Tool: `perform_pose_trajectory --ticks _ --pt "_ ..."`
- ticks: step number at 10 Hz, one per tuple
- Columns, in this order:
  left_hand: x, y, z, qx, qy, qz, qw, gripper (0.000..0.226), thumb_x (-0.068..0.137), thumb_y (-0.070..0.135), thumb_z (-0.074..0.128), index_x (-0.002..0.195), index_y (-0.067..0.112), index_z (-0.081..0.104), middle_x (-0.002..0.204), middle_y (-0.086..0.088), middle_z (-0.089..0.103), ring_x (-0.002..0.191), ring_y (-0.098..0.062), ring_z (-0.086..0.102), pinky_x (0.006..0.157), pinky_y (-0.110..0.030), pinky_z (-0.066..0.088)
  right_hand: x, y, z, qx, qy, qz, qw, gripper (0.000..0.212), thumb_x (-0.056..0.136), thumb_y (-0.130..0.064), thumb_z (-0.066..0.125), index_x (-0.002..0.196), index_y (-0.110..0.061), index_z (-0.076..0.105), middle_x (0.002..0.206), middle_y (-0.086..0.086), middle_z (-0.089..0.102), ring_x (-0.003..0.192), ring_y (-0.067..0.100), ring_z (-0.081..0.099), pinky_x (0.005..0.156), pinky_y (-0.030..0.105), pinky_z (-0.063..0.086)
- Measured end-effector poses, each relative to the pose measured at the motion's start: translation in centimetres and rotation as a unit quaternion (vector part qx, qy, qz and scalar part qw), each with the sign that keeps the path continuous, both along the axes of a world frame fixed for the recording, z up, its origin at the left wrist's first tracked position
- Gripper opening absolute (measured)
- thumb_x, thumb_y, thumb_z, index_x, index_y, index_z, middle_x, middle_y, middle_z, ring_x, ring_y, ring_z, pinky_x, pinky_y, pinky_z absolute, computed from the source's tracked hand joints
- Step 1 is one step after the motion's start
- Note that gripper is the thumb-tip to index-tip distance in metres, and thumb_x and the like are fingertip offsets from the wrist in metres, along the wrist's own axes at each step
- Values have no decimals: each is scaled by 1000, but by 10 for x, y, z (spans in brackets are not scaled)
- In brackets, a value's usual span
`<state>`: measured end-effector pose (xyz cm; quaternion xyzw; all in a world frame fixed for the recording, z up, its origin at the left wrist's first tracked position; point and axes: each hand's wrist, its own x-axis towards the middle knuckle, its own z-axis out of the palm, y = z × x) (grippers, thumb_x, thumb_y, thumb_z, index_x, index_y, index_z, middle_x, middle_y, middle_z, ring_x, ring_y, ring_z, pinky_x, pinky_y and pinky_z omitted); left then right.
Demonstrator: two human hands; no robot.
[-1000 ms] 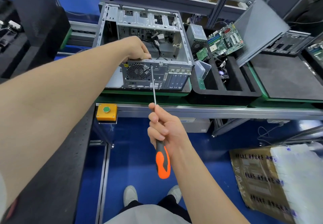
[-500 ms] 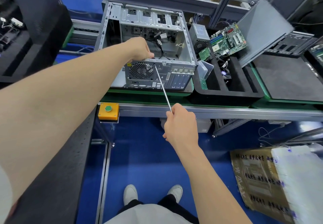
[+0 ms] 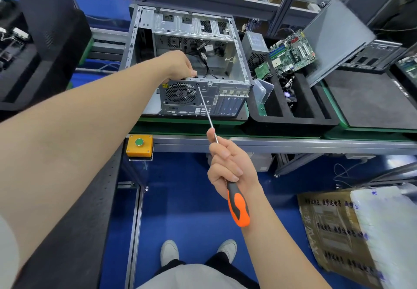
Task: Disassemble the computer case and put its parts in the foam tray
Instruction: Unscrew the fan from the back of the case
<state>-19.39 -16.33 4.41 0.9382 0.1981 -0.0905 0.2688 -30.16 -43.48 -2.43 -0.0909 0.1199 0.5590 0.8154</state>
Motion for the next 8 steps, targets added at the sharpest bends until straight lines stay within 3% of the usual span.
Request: perform_pose_trajectory --ticks 1,2,3,4,5,6,7,8 --pt "2 2 -2 1 -3 0 1000 30 103 44 58 89 19 68 76 0 59 60 -24 52 49 -24 39 -1 3 3 41 34 -23 998 29 110 -14 40 123 1 61 59 11 55 31 11 25 28 23 28" --pt "3 2 -3 -4 -7 -3 1000 28 103 42 59 85 23 70 76 0 62 61 -24 52 51 -25 40 0 9 4 -120 -128 -33 984 25 108 -21 48 117 -6 65 57 0 54 27 7 27 26 21 28" --pt "4 2 -3 -4 -6 -6 1000 27 103 42 58 90 22 71 82 -2 64 68 -27 54 55 -28 43 -2 14 3 -287 -314 -33 904 25 113 -24 45 114 -7 63 57 3 56 28 11 29 32 19 28" --pt "3 0 -1 -5 -5 -3 1000 27 104 42 57 97 20 71 75 0 60 63 -26 52 53 -27 41 -5 15 4 -435 -485 0 759 25 113 -23 40 109 -11 62 61 12 66 30 20 38 36 23 35" --pt "1 -2 0 1 -7 -6 1000 28 105 41 56 100 18 71 70 1 56 57 -23 50 49 -27 40 -5 14 6 -567 -600 33 563 21 108 -25 39 97 -25 57 65 8 72 34 23 53 36 28 42" --pt "0 -2 0 3 -8 -5 1000 28 105 41 56 101 17 71 80 -3 66 55 -22 49 49 -27 41 -2 16 4 -638 -669 45 378 22 112 -27 39 94 -15 46 73 12 60 56 33 61 47 38 47" --pt "2 -2 -1 -3 -7 2 1000 28 104 42 56 99 18 69 105 -7 68 58 -23 48 53 -29 43 -1 20 -1 -678 -682 52 269 21 113 -26 42 95 -15 39 71 3 43 61 25 45 53 39 32" --pt "2 -1 -1 -1 2 2 1000 27 104 44 56 97 20 68 105 -6 67 59 -24 49 50 -27 42 -2 21 -5 -661 -666 35 344 24 112 -27 44 92 -14 43 70 10 57 55 28 54 47 35 38"
